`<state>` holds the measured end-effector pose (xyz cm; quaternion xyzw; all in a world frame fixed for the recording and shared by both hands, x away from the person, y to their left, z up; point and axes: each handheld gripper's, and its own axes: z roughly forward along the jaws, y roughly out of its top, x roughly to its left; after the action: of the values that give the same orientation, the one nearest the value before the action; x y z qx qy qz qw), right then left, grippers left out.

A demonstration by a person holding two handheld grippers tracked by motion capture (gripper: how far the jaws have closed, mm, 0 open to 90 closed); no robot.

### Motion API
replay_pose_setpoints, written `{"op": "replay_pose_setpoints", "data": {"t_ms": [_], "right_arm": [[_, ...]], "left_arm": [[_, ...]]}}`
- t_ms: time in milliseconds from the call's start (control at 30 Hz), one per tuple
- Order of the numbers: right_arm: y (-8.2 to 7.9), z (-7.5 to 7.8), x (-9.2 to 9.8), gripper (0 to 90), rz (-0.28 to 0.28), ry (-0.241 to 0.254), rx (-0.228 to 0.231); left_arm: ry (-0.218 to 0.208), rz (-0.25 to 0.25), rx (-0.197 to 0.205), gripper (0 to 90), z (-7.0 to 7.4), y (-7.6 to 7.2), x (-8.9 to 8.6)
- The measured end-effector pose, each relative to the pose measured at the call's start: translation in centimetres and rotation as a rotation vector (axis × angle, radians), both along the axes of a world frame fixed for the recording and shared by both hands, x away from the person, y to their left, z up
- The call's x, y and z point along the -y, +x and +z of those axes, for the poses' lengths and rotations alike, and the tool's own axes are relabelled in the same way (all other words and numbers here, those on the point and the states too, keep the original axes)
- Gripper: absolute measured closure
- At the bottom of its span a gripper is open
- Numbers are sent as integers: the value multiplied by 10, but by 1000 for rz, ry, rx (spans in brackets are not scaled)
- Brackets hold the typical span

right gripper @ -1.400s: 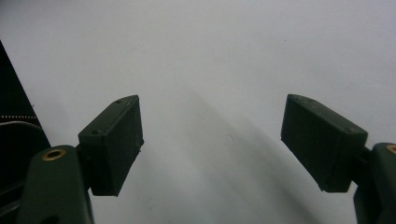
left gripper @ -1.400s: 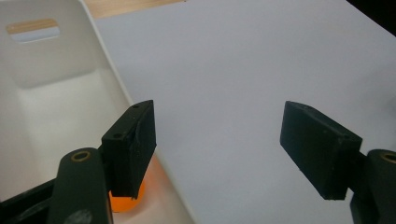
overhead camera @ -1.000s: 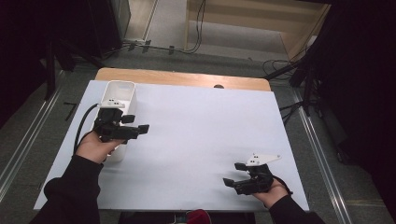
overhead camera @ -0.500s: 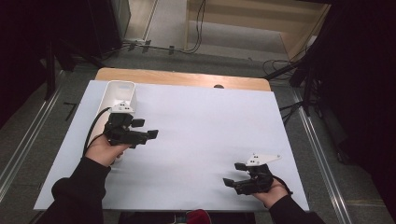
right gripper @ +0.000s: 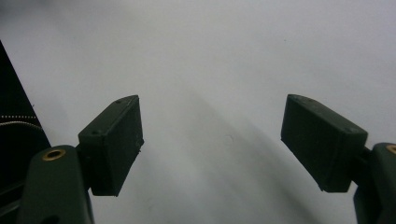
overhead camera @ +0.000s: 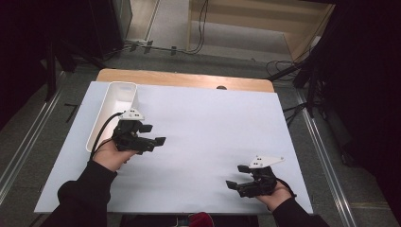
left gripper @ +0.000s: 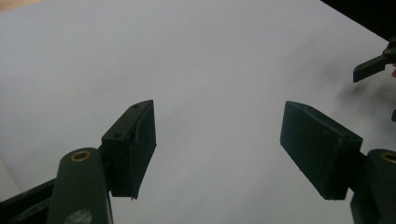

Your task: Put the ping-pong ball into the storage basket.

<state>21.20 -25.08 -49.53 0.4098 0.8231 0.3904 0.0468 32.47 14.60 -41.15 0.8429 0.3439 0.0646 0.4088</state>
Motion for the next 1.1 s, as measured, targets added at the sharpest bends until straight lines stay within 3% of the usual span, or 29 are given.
{"op": "replay_pose_setpoints", "data": {"t_ms": [333, 500, 1000, 1100], "right_arm": [[0, 0, 0, 196, 0, 1, -1], [0, 0, 1, 195, -2, 0, 4], [0, 0, 1, 195, -2, 4, 9], [0, 0, 1, 195, -2, 2, 8]], "left_arm": [[-4, -28, 12, 274, -11, -6, 2], [-10, -35, 36, 273, -13, -8, 2], [-18, -55, 20, 244, -26, -15, 0], [-13, -65, 36, 244, -27, -17, 0]]}}
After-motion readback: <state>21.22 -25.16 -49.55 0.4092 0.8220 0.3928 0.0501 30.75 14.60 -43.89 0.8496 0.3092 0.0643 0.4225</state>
